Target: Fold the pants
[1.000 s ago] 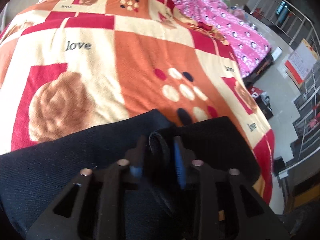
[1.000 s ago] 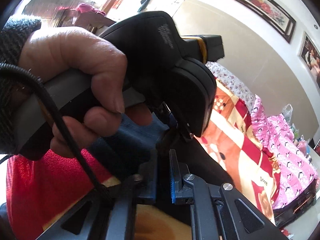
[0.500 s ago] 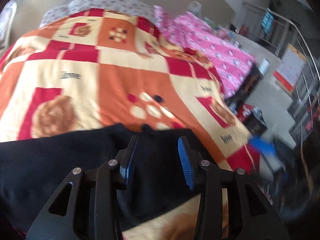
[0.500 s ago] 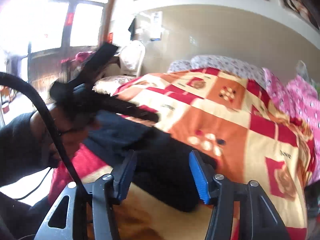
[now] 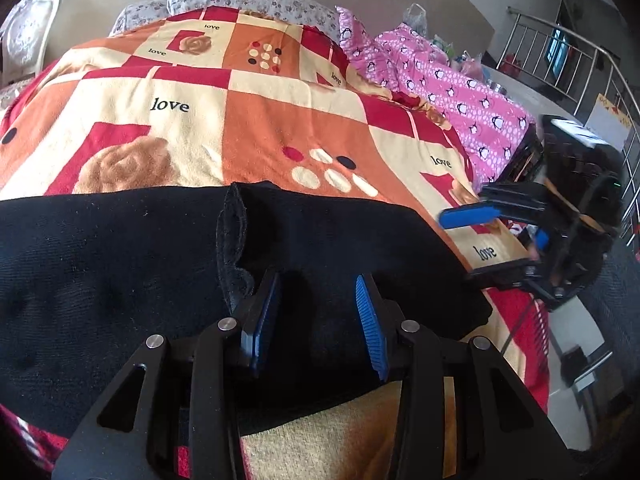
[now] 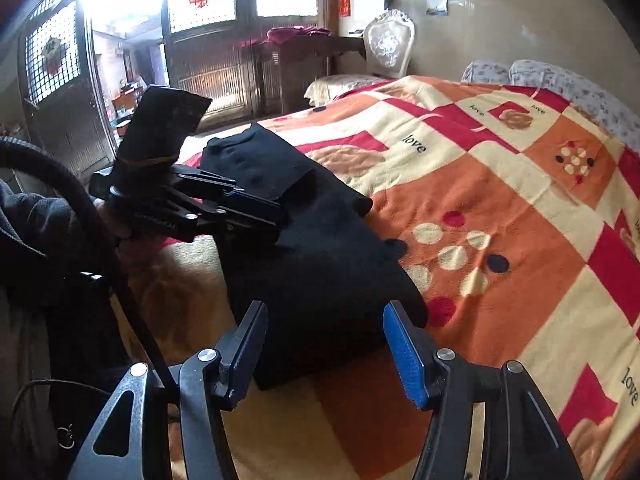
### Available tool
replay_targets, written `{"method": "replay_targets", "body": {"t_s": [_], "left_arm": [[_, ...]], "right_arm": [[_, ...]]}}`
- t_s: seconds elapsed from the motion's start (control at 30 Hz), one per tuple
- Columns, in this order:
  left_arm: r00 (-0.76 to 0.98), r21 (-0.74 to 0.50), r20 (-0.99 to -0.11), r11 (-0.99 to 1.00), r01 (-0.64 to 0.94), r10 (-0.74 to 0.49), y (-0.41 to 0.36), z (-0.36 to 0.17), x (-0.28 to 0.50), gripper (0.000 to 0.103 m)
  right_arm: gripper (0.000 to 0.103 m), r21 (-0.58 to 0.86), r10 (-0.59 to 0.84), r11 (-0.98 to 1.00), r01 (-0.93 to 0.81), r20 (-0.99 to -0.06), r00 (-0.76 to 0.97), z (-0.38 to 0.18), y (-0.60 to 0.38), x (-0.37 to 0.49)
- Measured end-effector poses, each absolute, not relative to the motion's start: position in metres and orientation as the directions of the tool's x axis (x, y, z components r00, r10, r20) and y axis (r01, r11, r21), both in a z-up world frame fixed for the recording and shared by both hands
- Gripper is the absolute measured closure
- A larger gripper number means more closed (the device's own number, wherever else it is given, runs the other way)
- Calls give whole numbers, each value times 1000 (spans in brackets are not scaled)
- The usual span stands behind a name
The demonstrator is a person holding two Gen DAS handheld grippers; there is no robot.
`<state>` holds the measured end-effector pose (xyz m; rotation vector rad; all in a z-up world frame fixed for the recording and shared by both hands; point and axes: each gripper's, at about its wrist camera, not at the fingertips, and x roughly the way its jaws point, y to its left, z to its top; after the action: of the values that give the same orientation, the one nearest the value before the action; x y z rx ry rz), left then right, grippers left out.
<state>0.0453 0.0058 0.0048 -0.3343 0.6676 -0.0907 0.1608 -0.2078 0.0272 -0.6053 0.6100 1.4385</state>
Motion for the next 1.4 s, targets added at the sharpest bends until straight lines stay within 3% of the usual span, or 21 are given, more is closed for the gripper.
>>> {"method": "replay_targets", "body": {"t_s": [0.13, 0.23, 0.47, 0.57, 0.67, 0.77, 1.0, 1.17, 1.4], "left_arm": [[787, -353, -584, 935, -24, -200, 9, 3, 47, 64], [790, -376, -575, 926, -22, -215, 13, 2, 46, 64], [805, -418, -549, 908, -30, -226, 21, 1, 40, 64], [821, -423, -538, 904, -65, -192, 25, 3, 34, 64], [816, -386, -573, 903, -189, -74, 29, 1, 23, 64], [826, -456, -553, 869, -193, -107, 38, -5, 9, 64], [829, -448, -552, 871, -204, -90, 37, -7, 6, 64], [830, -449, -551, 870, -205, -89, 38, -9, 4, 64], [832, -466, -545, 862, -199, -103, 42, -10, 4, 64]], "right_arm": [[39, 36, 629, 28, -999, -777, -10, -6, -179, 178], [38, 60, 629, 27, -998, -776, -29, -4, -179, 178], [40, -57, 635, 40, -998, -770, 70, 16, -176, 165], [40, -51, 700, 49, -998, -711, 70, 31, -169, 157], [38, -60, 584, 15, -998, -810, 58, 1, -144, 152], [35, -38, 598, 39, -999, -800, 53, 5, -141, 157], [35, -122, 693, 182, -976, -688, 215, 57, -94, 156], [37, -181, 475, 312, -933, -821, 318, 7, -20, 174], [36, -198, 543, 393, -898, -738, 400, 30, -37, 171]]}}
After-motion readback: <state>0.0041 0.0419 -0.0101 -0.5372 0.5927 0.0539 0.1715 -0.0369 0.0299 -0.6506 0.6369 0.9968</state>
